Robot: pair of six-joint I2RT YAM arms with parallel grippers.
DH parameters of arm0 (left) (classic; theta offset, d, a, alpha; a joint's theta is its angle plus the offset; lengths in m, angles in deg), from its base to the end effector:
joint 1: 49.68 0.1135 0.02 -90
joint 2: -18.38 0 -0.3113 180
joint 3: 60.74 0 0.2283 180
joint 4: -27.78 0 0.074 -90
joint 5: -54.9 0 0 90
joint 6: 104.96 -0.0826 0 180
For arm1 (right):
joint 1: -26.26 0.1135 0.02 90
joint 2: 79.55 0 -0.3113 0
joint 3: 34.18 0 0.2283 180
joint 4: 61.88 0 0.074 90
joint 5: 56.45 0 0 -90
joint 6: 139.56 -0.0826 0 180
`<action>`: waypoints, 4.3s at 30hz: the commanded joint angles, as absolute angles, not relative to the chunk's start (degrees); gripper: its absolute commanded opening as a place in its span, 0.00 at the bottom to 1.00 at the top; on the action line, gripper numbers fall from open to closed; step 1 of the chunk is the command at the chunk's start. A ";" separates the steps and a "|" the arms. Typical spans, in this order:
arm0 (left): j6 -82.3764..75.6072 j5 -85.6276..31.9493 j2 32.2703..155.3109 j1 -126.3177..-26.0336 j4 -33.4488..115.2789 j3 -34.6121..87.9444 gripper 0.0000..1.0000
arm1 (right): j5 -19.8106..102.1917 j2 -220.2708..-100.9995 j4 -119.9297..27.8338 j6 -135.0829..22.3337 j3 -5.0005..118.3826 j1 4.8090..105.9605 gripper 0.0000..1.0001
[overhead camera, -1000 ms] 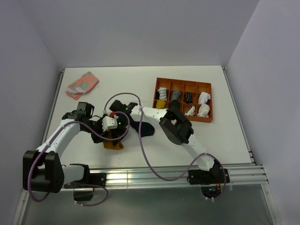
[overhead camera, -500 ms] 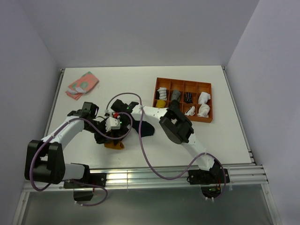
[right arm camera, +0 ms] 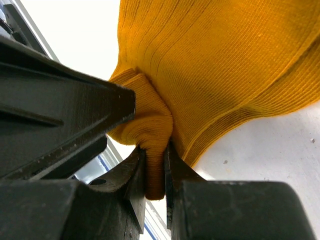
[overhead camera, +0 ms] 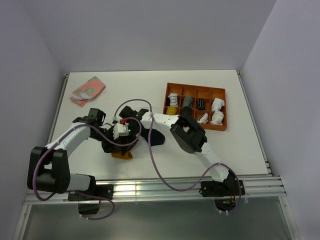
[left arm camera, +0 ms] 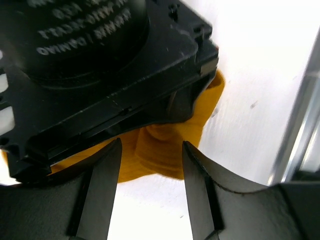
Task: Roll the socks
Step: Roll the sock at the center of the board.
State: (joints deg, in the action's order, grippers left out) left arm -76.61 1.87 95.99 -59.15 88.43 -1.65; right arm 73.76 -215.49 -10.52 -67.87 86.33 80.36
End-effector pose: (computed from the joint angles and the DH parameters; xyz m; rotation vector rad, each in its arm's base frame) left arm 0.1851 -0.0812 0.2075 1.5866 2.0771 -0.6755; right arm 0.2604 0.4507 0.1433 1.0635 -2.6067 -1.1697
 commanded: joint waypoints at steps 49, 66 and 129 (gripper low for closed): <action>-37.29 12.89 128.42 -49.24 81.52 24.01 0.38 | 54.64 -204.98 -17.46 -71.01 70.88 75.48 0.00; -53.89 5.16 108.83 -49.15 80.46 12.61 0.52 | 60.79 -210.86 -13.33 -70.39 76.41 74.60 0.01; -68.93 -20.25 85.44 -81.05 42.84 -24.85 0.66 | 61.59 -211.74 -11.75 -69.16 77.12 74.25 0.01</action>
State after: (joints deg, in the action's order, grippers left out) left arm -68.85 -19.79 83.16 -80.86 41.19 -25.82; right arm 66.15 -208.96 -15.03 -71.36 77.46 74.57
